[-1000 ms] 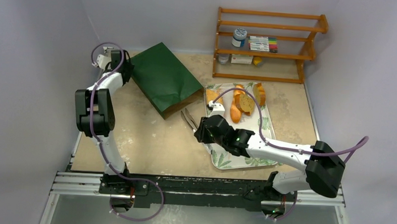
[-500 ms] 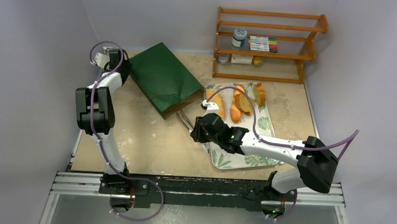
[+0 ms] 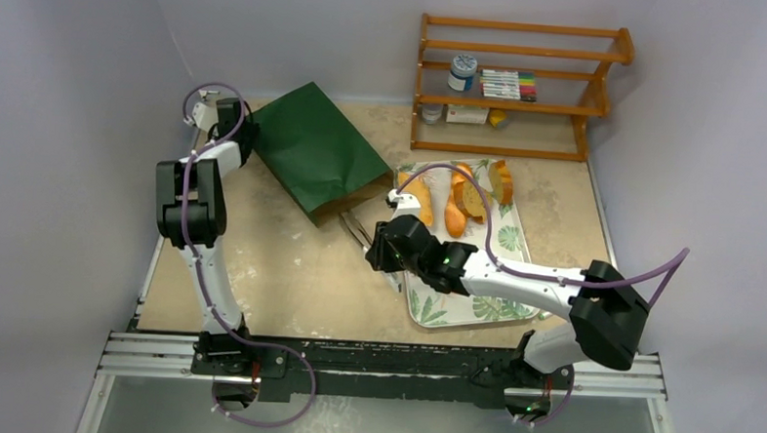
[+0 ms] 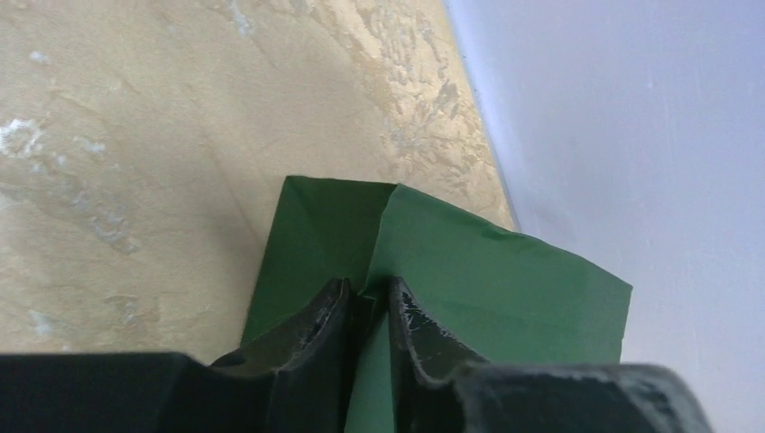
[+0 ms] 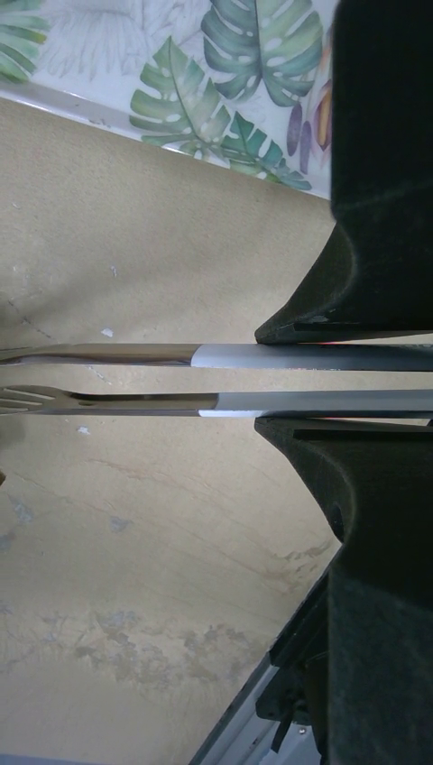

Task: Take the fake bread out of the paper bag
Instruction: Adjust the paper bag at the center of the board.

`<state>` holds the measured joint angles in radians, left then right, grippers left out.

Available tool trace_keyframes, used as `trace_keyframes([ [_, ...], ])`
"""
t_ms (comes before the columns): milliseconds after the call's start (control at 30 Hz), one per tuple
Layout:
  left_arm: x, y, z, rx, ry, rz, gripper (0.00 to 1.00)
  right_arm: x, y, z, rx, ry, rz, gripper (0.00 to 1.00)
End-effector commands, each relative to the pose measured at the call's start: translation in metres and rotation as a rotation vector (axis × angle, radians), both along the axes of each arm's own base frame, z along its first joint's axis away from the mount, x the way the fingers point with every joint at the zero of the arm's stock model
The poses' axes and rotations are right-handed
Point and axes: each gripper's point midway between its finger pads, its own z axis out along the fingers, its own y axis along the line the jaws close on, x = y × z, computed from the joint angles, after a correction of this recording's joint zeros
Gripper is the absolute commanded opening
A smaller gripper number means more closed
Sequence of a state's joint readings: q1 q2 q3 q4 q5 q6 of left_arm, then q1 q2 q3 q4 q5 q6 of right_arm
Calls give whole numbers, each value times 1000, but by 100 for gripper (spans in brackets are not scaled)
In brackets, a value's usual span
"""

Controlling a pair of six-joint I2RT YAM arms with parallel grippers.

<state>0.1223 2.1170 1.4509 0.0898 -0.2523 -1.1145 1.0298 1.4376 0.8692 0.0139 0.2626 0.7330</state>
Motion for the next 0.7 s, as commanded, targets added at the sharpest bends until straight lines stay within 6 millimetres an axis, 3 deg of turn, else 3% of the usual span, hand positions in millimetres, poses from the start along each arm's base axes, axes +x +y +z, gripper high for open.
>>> trace_keyframes([
  [0, 16, 0, 20, 10, -96, -33, 10, 15, 14, 33, 75, -72, -10, 33],
  [67, 15, 0, 24, 11, -110, -27, 0, 14, 11, 35, 71, -69, -13, 33],
  [200, 13, 5, 44, 34, -147, -5, 0, 11, 6, 39, 73, -62, -18, 33],
  [333, 9, 7, 81, 126, -198, -3, 0, 9, -1, 42, 83, -67, -36, 32],
  [500, -14, 7, 128, 286, -278, 55, 0, 6, -10, 36, 65, -66, -39, 32],
  [667, -28, -5, 150, 384, -294, 62, 0, 9, -17, 42, 57, -87, -60, 32],
])
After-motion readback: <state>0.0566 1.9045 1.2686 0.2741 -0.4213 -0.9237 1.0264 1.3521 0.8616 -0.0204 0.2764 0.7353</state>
